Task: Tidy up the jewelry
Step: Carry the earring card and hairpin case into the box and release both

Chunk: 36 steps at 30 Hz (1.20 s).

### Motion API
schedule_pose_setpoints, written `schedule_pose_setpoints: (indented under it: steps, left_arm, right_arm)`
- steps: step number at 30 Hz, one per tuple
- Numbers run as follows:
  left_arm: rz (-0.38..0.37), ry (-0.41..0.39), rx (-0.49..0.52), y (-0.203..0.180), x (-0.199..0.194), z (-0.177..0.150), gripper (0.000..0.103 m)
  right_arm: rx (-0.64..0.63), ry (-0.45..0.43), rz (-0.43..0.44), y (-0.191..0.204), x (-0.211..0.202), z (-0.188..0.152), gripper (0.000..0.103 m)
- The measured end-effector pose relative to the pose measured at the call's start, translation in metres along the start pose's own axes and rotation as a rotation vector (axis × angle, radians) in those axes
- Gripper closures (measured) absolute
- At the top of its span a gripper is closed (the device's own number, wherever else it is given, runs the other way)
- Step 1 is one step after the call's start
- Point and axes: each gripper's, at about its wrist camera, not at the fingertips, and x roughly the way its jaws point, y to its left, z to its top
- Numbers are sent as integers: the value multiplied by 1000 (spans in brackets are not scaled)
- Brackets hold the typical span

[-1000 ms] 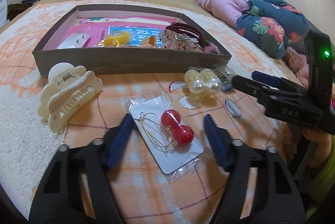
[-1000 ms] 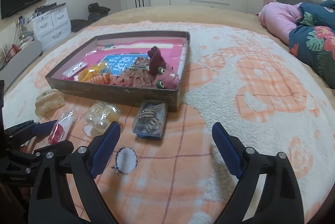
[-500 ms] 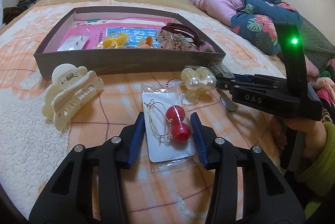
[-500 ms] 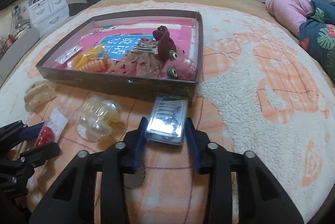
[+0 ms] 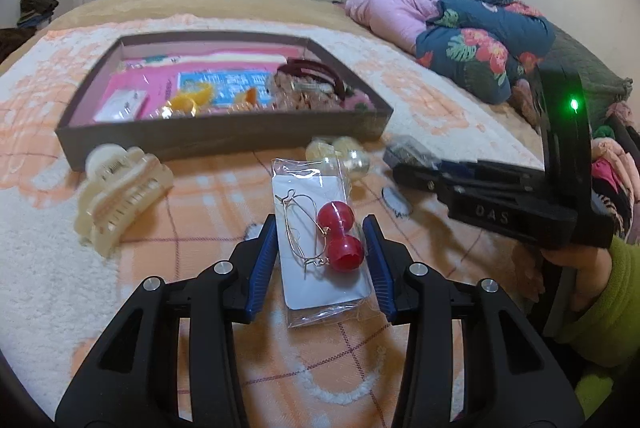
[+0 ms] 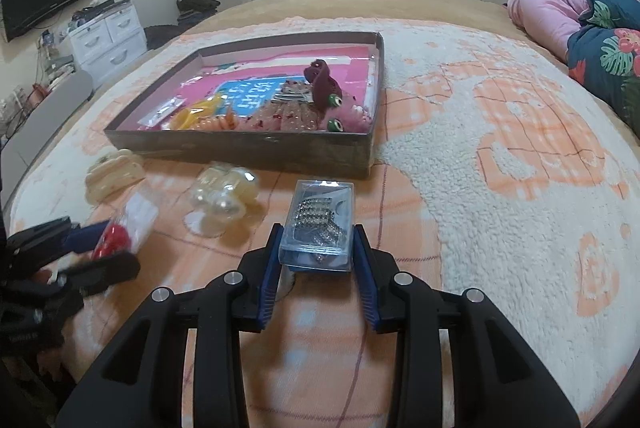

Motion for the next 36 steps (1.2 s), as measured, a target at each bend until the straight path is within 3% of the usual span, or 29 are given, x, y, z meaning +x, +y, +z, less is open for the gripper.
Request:
schedule_pose_setpoints:
  steps: [12, 36]
  left_arm:
    - [43, -86, -51, 23, -29, 18, 69]
    - [132, -190, -166, 88, -62, 41, 69]
  right_arm:
    - [-53, -73, 42, 28, -26, 15, 70]
    - [-121, -164, 89, 75, -16, 73, 70]
